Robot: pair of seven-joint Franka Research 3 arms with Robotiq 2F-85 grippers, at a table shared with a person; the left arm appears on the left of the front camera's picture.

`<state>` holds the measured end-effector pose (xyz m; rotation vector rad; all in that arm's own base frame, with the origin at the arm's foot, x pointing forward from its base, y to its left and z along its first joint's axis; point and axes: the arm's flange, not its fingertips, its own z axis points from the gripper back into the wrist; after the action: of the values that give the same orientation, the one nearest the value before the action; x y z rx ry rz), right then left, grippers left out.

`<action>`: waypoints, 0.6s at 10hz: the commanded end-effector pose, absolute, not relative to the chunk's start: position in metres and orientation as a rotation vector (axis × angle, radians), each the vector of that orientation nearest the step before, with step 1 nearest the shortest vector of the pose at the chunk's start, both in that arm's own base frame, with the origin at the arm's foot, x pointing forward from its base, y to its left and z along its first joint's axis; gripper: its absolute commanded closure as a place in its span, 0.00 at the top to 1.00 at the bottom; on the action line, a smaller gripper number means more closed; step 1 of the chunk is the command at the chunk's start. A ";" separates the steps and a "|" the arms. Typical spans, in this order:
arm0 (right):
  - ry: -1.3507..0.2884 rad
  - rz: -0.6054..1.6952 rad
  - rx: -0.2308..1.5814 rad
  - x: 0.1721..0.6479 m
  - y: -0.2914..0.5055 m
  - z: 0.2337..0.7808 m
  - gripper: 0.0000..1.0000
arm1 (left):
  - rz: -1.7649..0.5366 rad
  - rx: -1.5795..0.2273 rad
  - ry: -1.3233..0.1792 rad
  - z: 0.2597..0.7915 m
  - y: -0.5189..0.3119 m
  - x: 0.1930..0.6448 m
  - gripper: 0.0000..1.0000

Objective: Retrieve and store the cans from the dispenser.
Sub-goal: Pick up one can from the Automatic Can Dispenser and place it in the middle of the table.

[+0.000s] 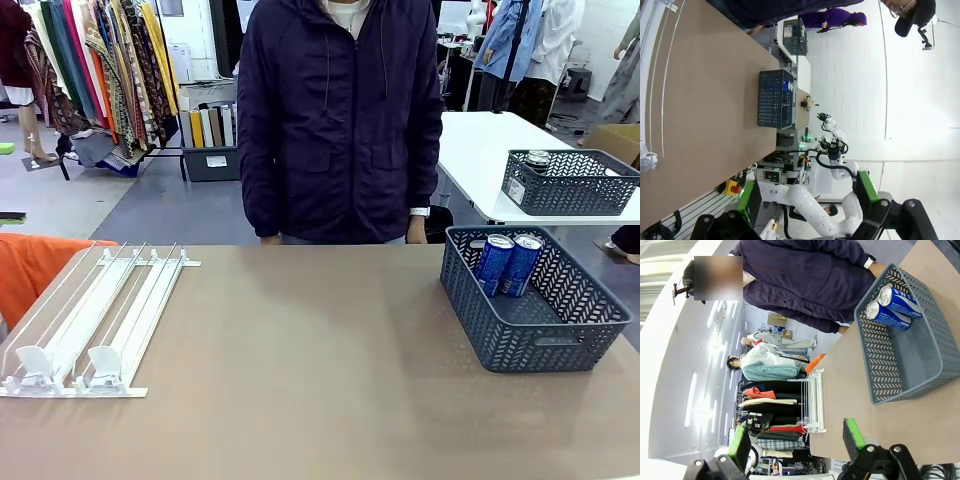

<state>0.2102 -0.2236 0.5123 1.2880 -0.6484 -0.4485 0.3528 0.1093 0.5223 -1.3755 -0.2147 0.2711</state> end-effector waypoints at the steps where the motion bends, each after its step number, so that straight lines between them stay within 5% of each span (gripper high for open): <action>1: -0.681 -0.427 1.305 0.213 -0.223 0.514 1.00 | 0.261 -1.372 -0.206 0.523 0.110 0.350 1.00; 6: -0.681 -0.427 1.305 0.213 -0.223 0.514 1.00 | 0.261 -1.372 -0.206 0.523 0.110 0.350 1.00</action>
<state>0.2102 -0.2236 0.5123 1.2880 -0.6484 -0.4485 0.3527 0.1093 0.5223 -1.3756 -0.2146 0.2710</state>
